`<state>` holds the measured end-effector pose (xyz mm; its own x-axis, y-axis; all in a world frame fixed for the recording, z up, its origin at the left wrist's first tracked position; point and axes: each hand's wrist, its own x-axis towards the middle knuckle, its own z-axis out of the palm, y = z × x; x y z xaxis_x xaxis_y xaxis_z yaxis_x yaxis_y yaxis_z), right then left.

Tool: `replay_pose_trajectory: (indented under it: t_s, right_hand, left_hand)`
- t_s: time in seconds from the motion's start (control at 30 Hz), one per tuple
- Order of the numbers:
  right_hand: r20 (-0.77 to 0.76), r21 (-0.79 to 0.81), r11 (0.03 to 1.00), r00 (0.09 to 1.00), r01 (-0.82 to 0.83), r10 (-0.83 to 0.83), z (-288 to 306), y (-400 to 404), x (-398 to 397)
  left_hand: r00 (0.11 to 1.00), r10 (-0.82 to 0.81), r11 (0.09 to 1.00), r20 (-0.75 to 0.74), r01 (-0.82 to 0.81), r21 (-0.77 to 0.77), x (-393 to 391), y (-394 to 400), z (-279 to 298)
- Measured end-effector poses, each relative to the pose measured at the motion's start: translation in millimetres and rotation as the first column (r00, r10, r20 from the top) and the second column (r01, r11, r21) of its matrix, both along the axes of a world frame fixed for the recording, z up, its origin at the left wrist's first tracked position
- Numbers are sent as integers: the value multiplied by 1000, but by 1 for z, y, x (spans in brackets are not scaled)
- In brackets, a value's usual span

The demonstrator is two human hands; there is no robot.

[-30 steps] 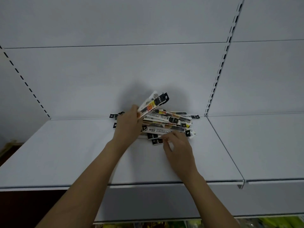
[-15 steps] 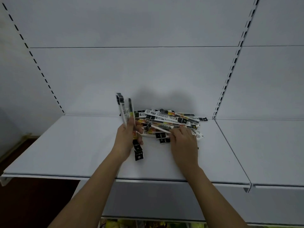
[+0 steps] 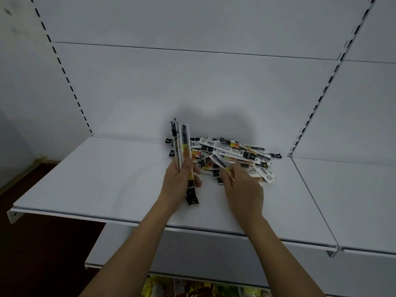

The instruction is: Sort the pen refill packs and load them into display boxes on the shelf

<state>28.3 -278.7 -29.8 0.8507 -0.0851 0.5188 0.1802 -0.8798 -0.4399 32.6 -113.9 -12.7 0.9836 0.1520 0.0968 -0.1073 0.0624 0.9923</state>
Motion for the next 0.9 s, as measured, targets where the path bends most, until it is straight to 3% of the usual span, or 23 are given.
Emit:
replay_pose_trajectory:
  t_s: [0.1,0.27,0.5,0.67,0.8,0.9]
  right_hand:
    - [16,-1,1000,1000,-19,19,0,-1,-4]
    - [-164,-90,995,986,-47,31,5,-4,-2]
    - [-120,-168,986,993,-4,-16,0,0,9]
    - [22,-82,996,999,-45,47,16,2,9]
    - [-2,59,992,993,-115,115,32,4,17]
    - [77,182,978,993,-106,94,42,9,18]
  left_hand:
    - [1000,-4,998,13,5,-68,-1,0,3]
    - [1000,2,996,2,-2,-85,-3,1,2]
    - [999,-49,992,-6,48,-116,-4,2,2]
    - [998,-56,991,-16,54,-121,-8,2,5]
    - [998,-58,994,-5,57,-98,-8,1,6]
    - [998,-58,994,1,58,-87,-9,2,6]
